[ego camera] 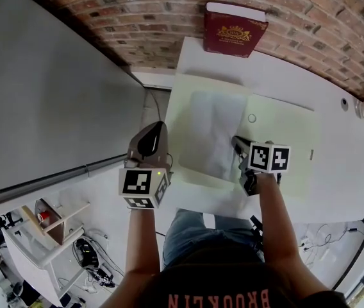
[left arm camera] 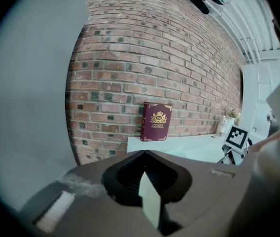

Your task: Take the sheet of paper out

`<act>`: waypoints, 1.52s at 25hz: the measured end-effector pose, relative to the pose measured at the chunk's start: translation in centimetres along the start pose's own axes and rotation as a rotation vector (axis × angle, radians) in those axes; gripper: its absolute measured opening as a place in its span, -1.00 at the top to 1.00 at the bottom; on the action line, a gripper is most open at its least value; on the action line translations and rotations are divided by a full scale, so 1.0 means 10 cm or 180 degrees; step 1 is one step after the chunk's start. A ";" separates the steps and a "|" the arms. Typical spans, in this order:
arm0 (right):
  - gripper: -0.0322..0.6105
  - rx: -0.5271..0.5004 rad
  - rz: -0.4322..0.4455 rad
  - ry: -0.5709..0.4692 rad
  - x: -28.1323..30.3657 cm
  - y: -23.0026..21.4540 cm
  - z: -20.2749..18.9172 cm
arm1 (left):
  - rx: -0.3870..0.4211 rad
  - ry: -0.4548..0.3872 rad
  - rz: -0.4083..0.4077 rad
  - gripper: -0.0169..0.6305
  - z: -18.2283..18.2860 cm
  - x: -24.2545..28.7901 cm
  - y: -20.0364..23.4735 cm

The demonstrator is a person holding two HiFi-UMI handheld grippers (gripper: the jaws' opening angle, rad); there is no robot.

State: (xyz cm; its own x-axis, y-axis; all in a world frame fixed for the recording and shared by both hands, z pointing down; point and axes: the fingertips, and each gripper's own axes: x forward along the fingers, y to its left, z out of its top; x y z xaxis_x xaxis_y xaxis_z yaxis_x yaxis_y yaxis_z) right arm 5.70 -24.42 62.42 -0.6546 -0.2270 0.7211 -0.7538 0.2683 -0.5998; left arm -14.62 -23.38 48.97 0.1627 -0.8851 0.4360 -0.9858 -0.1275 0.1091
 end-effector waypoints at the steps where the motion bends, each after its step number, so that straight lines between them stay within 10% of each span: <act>1: 0.89 0.0007 -0.0002 -0.0013 -0.02 -0.02 0.01 | 0.0004 0.0001 -0.0004 0.95 0.01 0.01 -0.02; 38: 0.89 0.0072 -0.0136 -0.0121 -1.05 -1.13 0.12 | 0.0359 0.0078 -0.0349 0.95 0.28 0.69 -1.45</act>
State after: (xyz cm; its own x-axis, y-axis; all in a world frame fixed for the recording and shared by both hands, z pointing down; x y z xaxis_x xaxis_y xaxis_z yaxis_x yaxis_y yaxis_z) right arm 21.07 -26.19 61.20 -0.6231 -0.2734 0.7328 -0.7820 0.2366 -0.5766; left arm 0.72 -28.87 47.87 0.2693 -0.8520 0.4489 -0.9602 -0.2736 0.0569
